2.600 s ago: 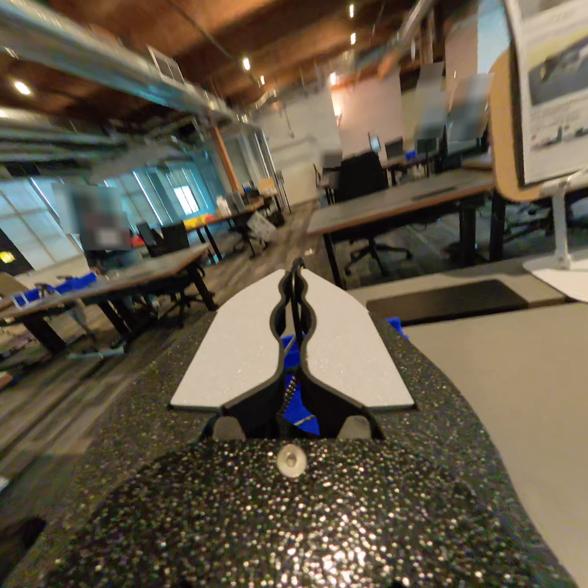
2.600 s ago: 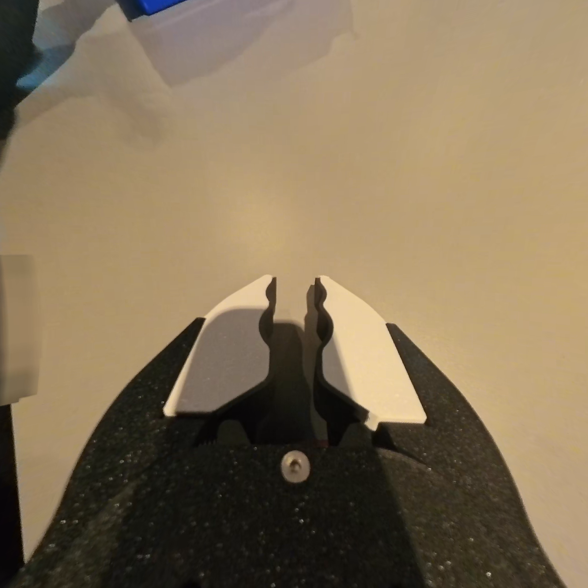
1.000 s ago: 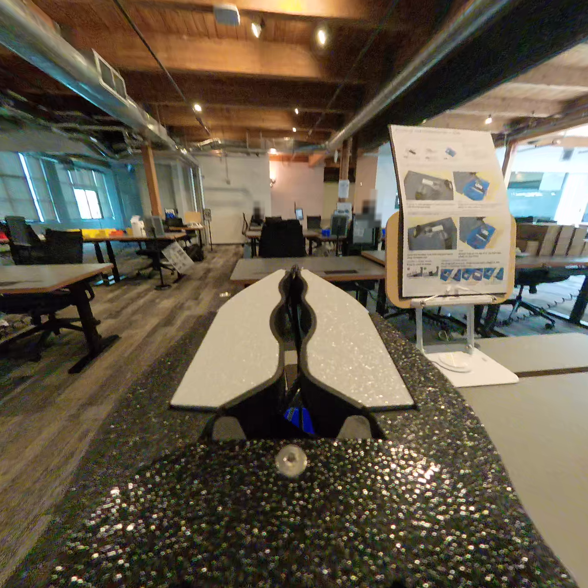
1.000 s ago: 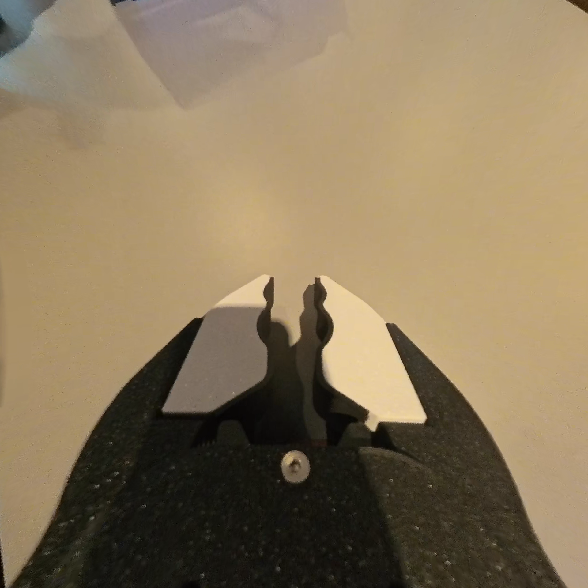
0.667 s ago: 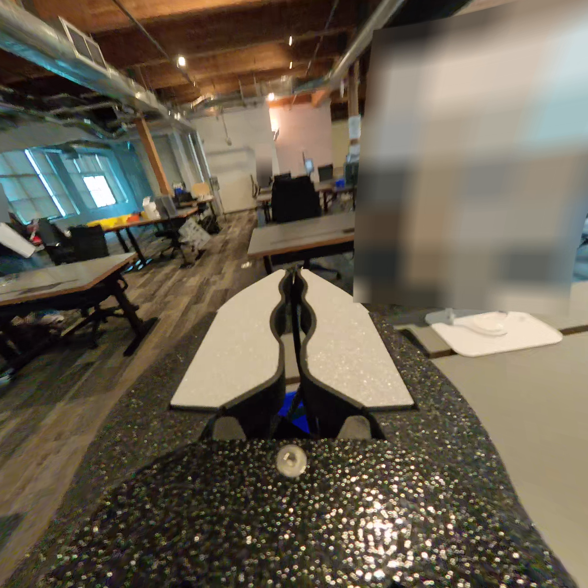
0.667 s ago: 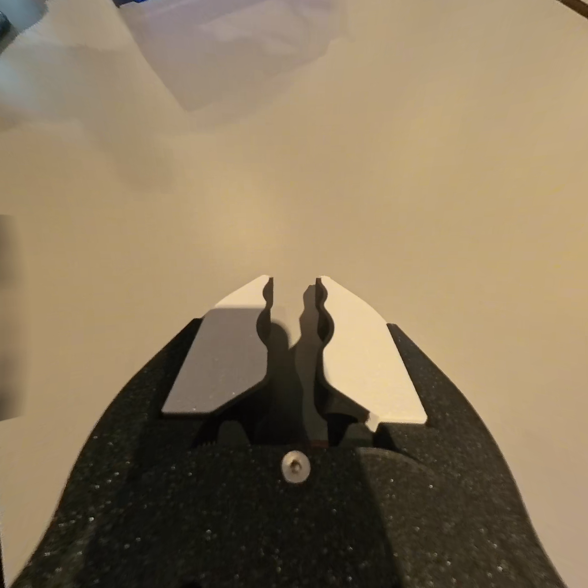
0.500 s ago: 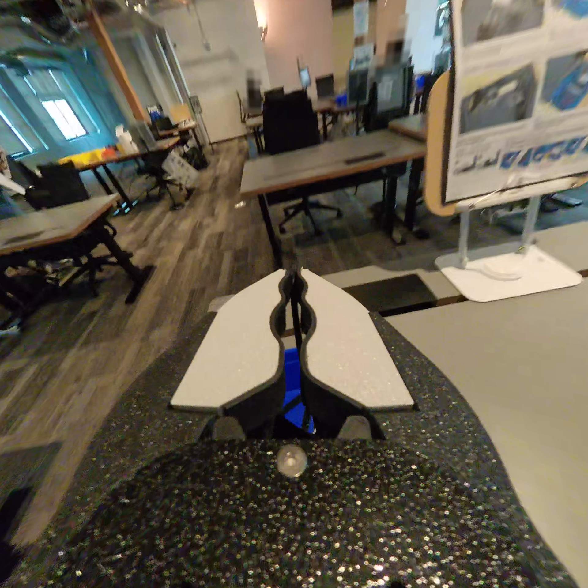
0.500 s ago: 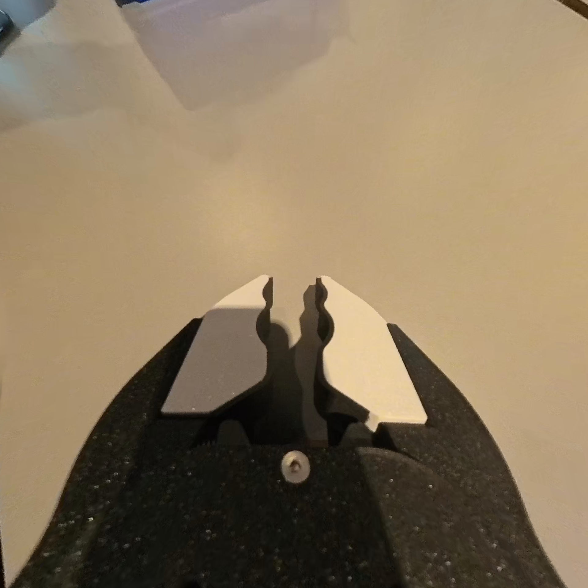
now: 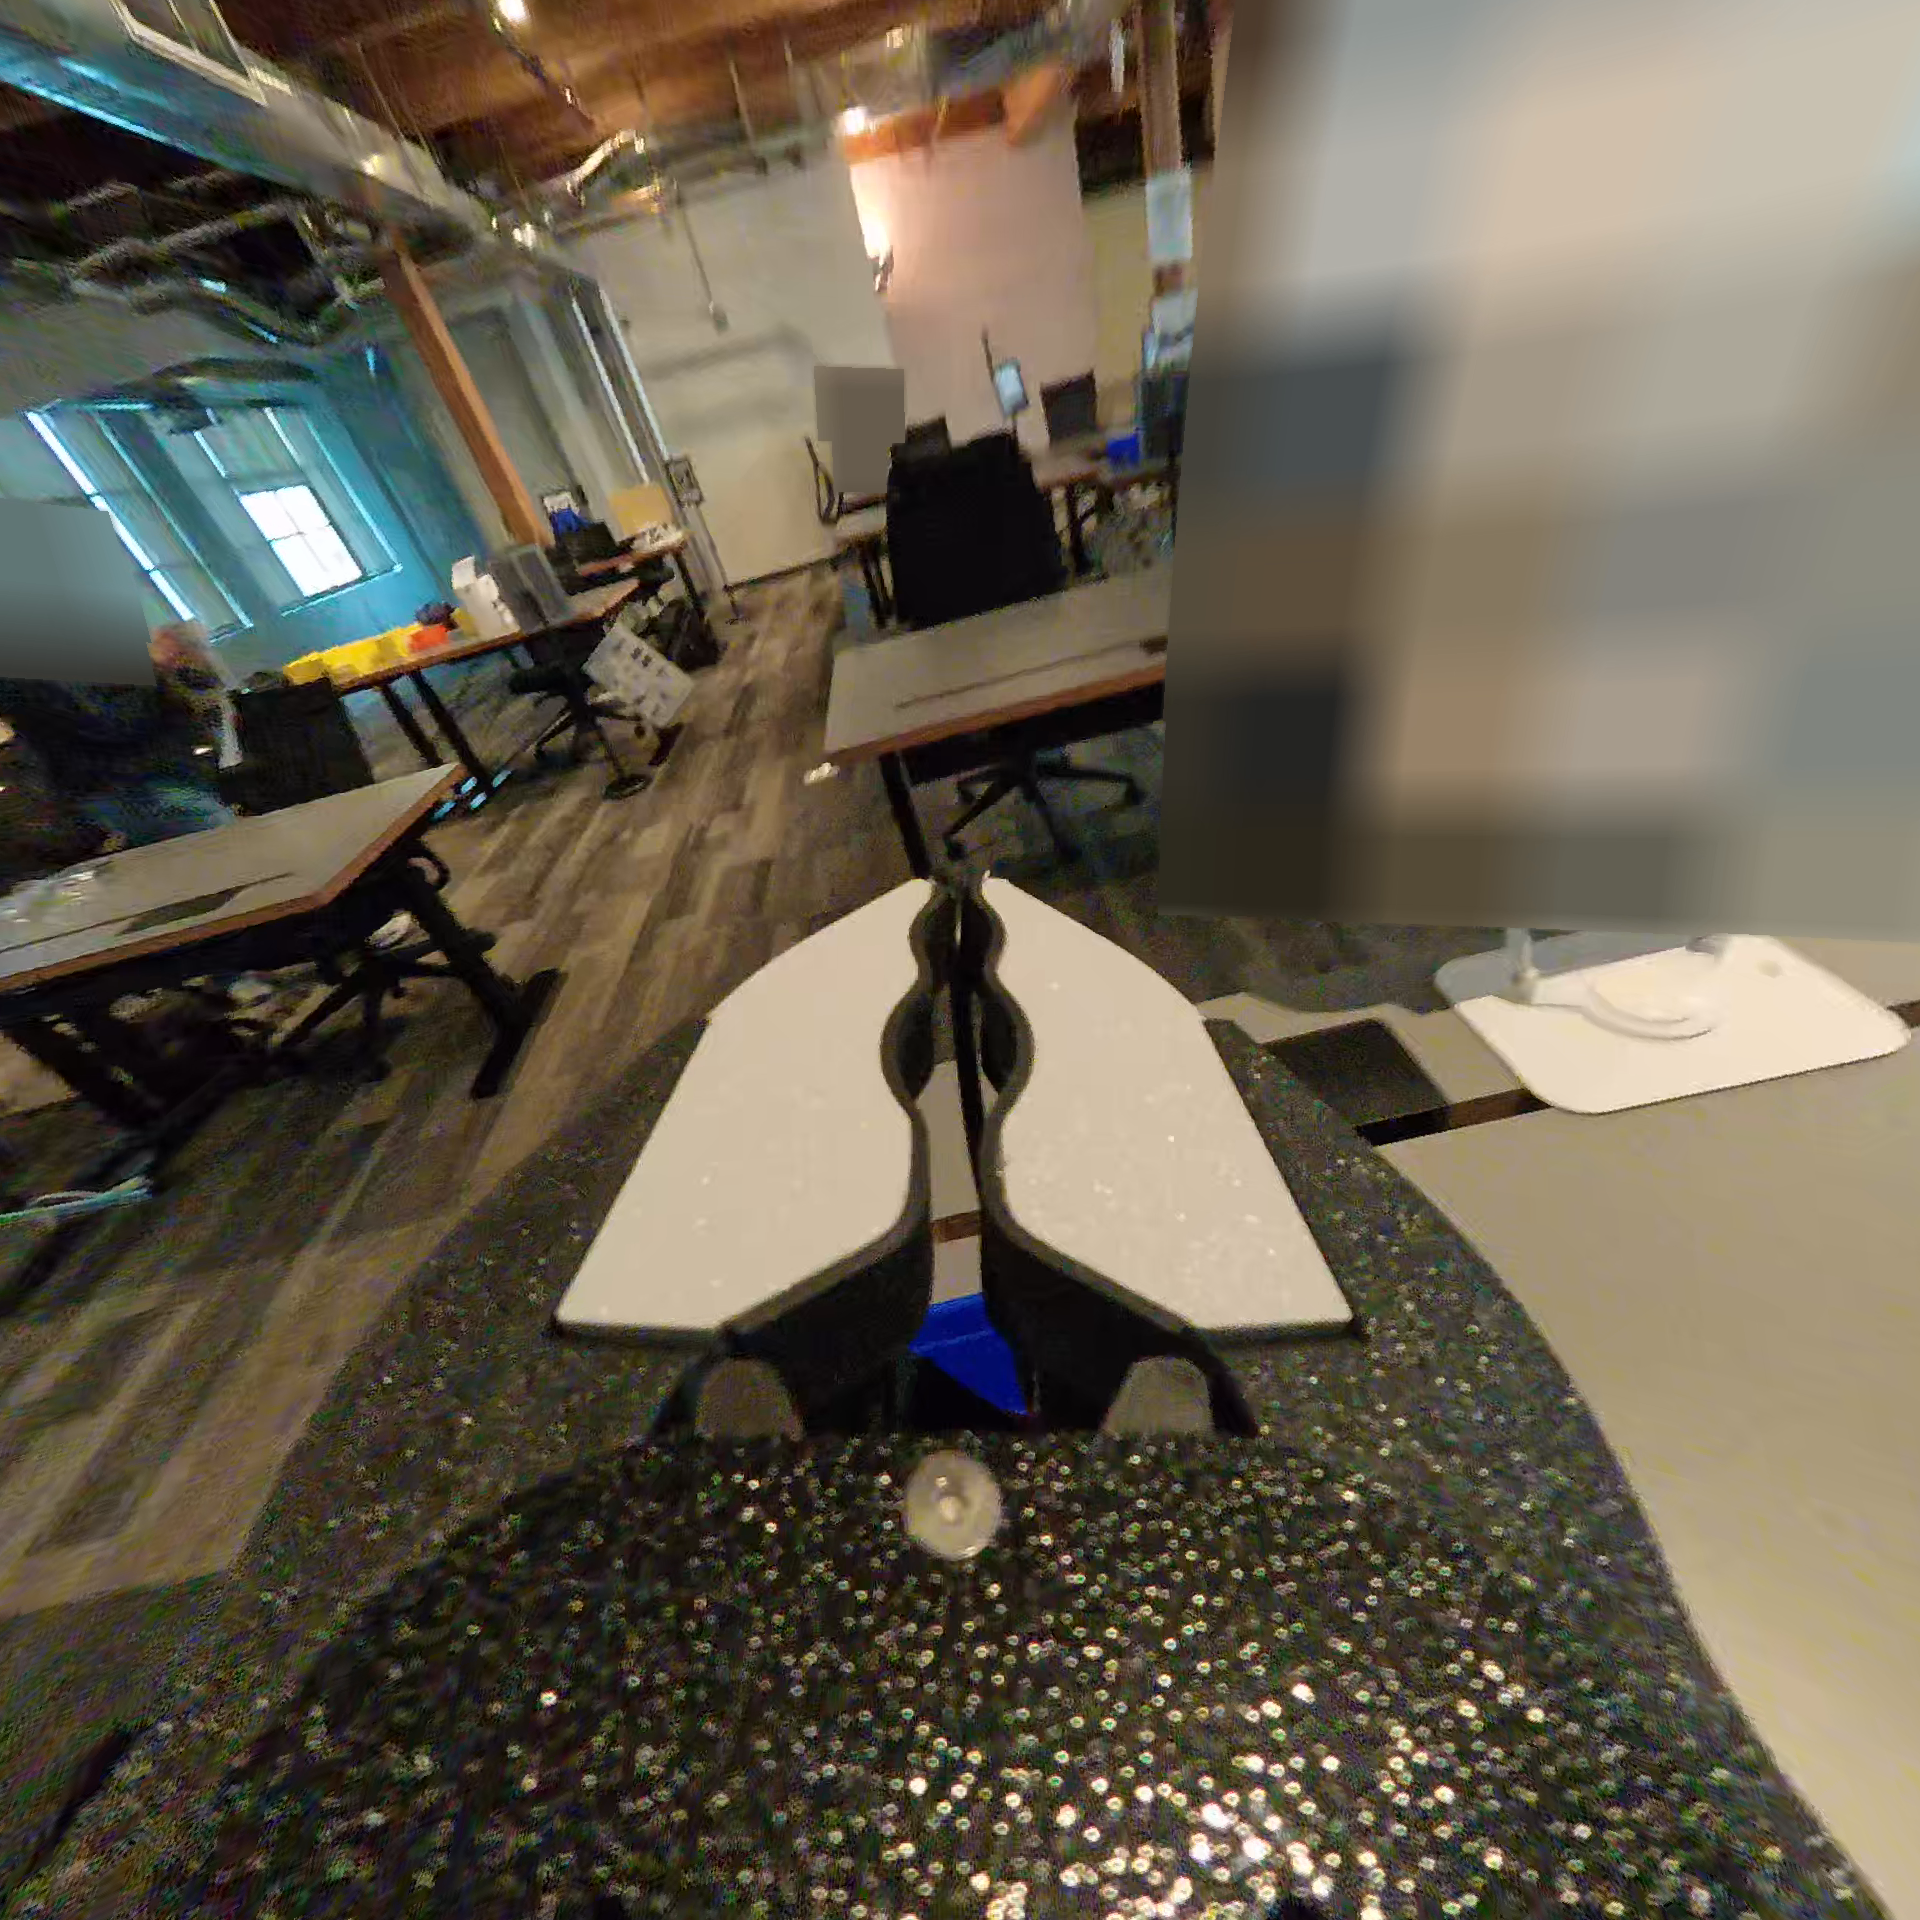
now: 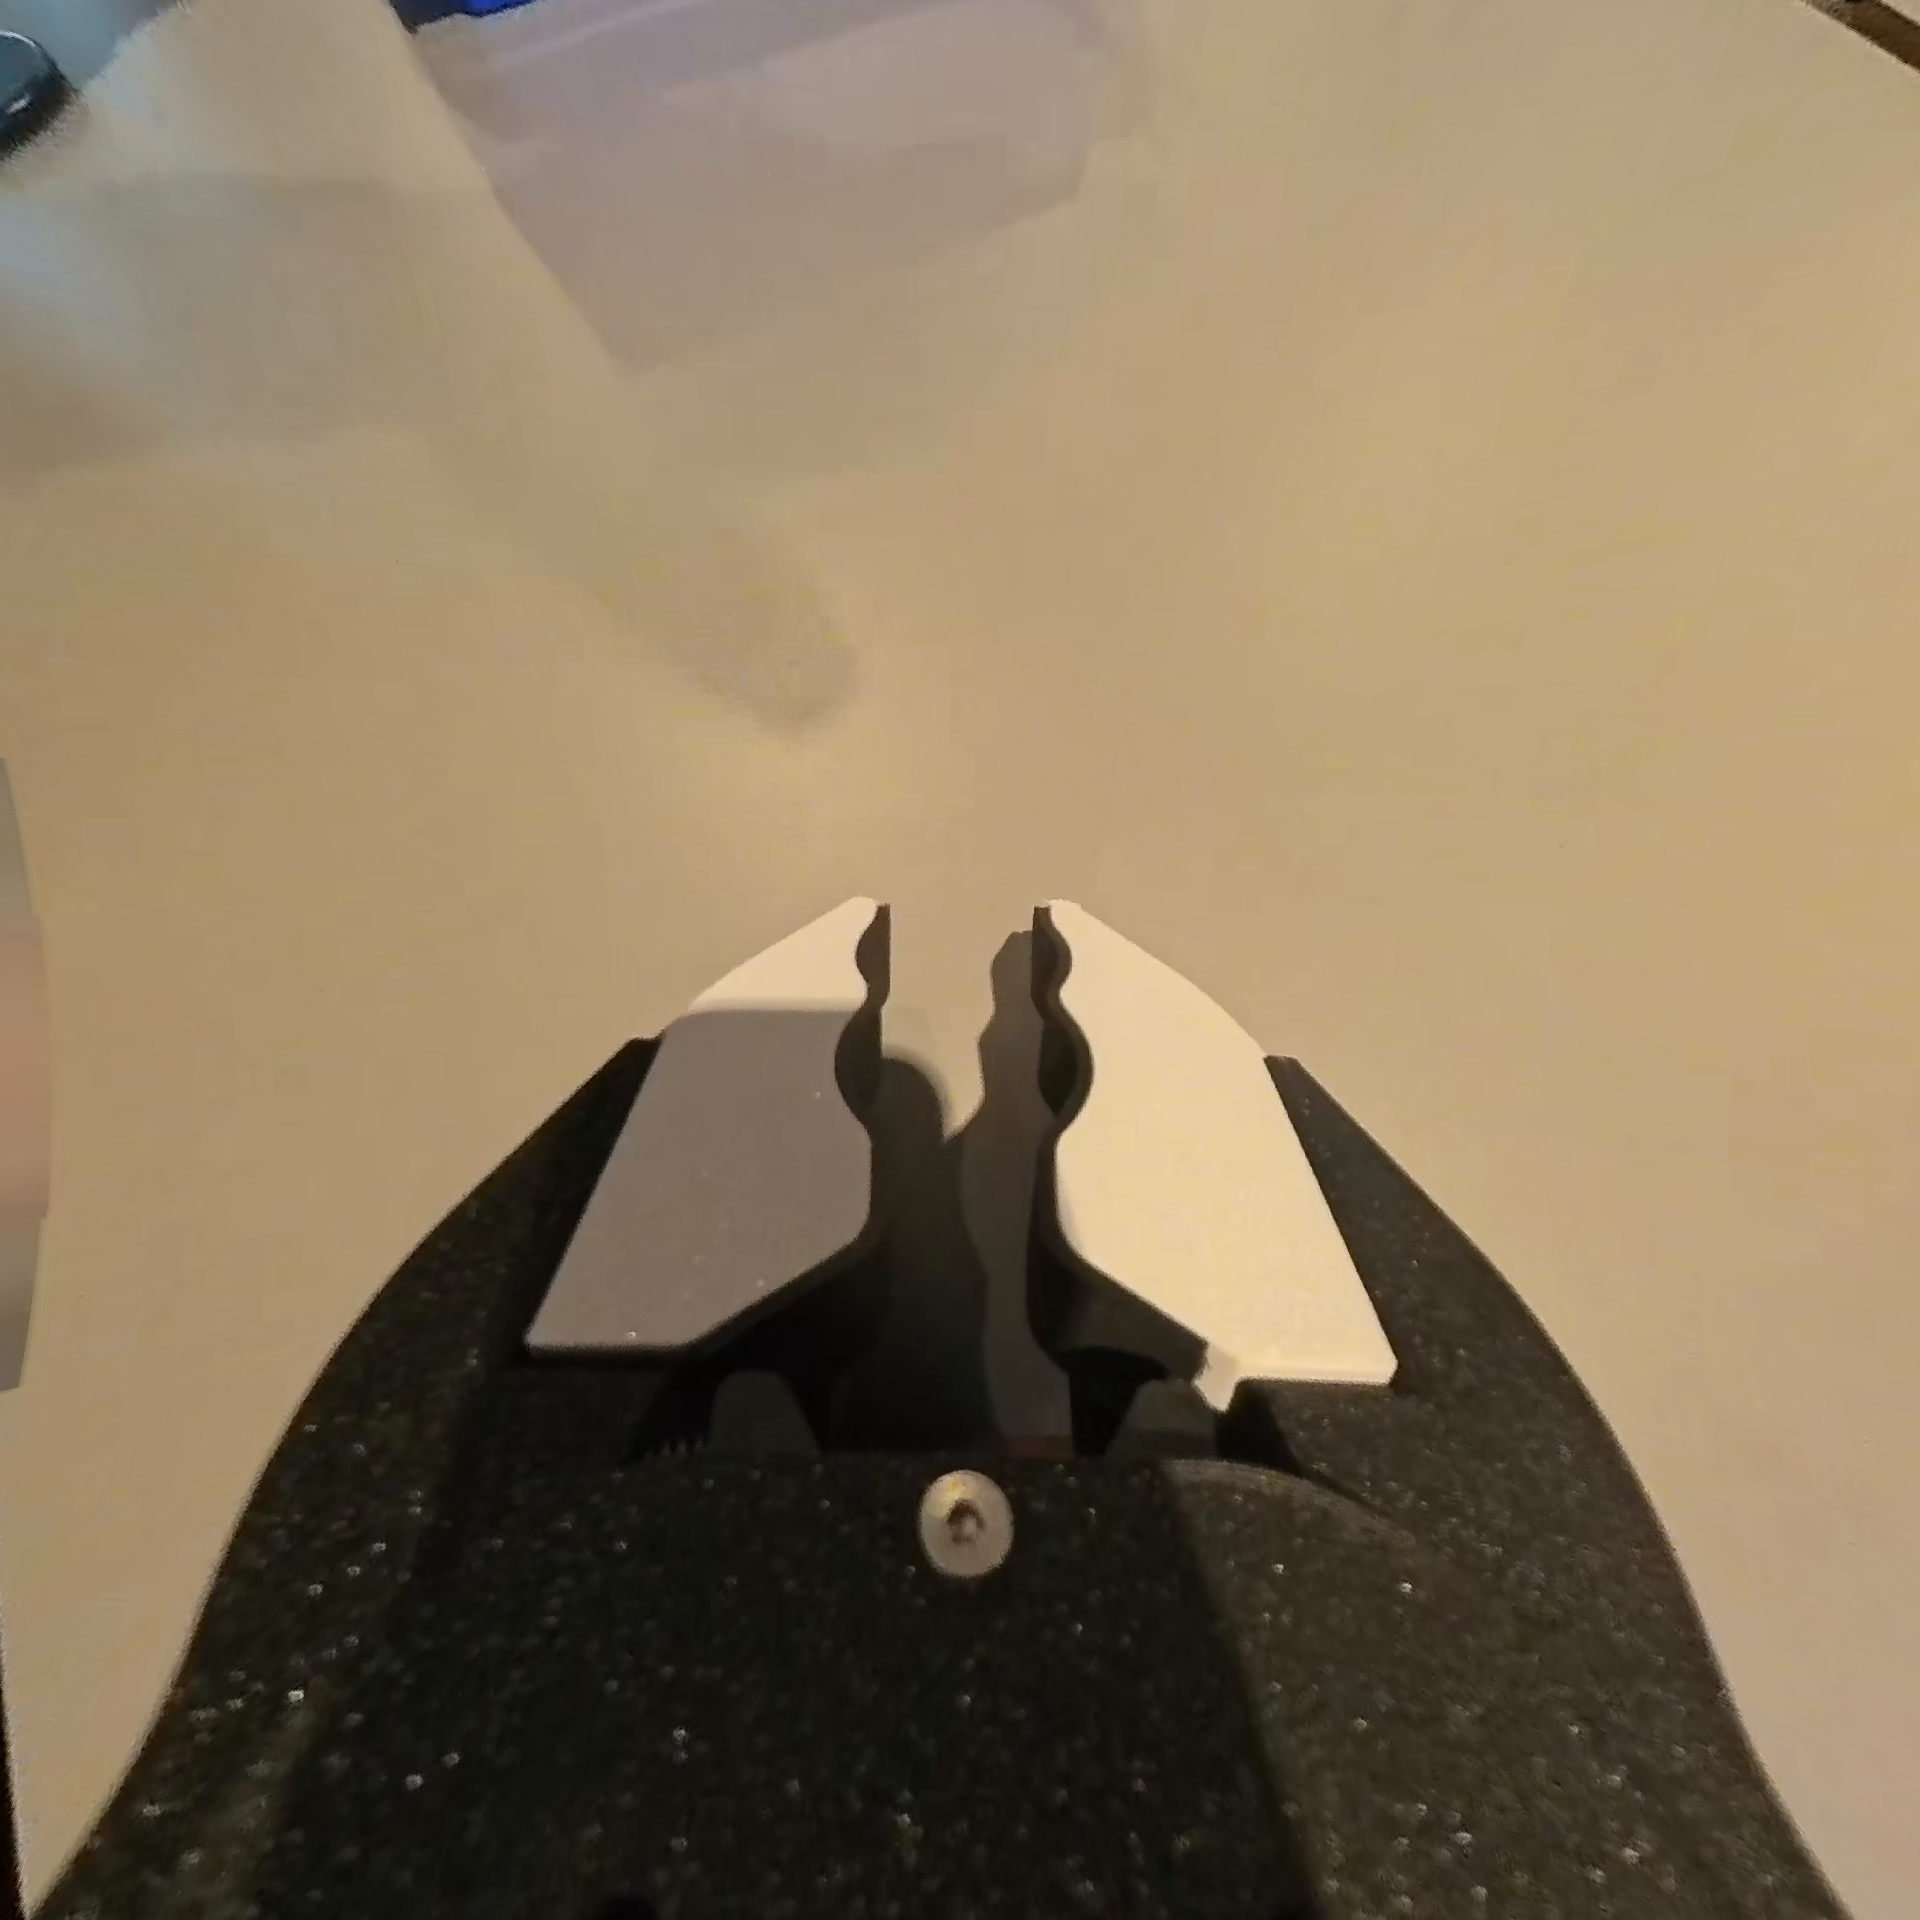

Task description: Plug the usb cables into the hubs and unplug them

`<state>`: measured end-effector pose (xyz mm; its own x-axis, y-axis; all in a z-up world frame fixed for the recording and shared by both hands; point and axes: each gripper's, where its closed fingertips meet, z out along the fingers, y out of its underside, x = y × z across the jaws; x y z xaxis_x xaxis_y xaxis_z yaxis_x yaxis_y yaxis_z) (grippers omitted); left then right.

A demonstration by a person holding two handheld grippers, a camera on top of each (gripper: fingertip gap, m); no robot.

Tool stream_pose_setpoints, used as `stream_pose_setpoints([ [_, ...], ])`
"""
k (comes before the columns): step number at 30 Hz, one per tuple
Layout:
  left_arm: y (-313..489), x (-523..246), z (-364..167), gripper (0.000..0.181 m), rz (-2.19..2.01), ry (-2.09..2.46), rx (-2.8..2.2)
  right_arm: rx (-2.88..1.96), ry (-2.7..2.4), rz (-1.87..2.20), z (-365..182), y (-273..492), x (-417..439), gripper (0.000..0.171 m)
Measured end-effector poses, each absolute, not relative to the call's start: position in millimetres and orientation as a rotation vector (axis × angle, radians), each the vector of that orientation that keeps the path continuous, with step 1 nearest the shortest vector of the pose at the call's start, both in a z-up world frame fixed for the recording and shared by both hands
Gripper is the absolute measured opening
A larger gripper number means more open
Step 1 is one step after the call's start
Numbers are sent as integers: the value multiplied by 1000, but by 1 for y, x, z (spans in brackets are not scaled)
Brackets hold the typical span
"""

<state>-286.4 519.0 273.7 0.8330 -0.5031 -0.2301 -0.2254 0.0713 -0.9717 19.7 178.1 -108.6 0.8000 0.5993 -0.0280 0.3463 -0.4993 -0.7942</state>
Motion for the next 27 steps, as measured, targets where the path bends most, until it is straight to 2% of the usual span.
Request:
stream_pose_setpoints([
  [4, 511, -291, 312, 2, -182, 576, -1396, -2134, -697, 382, -108, 178, 20, 26],
  [10, 512, -289, 316, 3, -101, 628, -1425, -2127, -703, 377, -107, 178, 19, 26],
  [18, 471, -281, 385, 2, -58, 610, -1205, -2126, -708, 367, -107, 177, 19, 26],
  [23, 481, -272, 389, 3, 4, 671, -1290, -2119, -715, 340, -107, 177, 19, 26],
  [27, 462, -279, 419, 3, 32, 607, -1164, -2106, -736, 295, -107, 177, 19, 27],
])
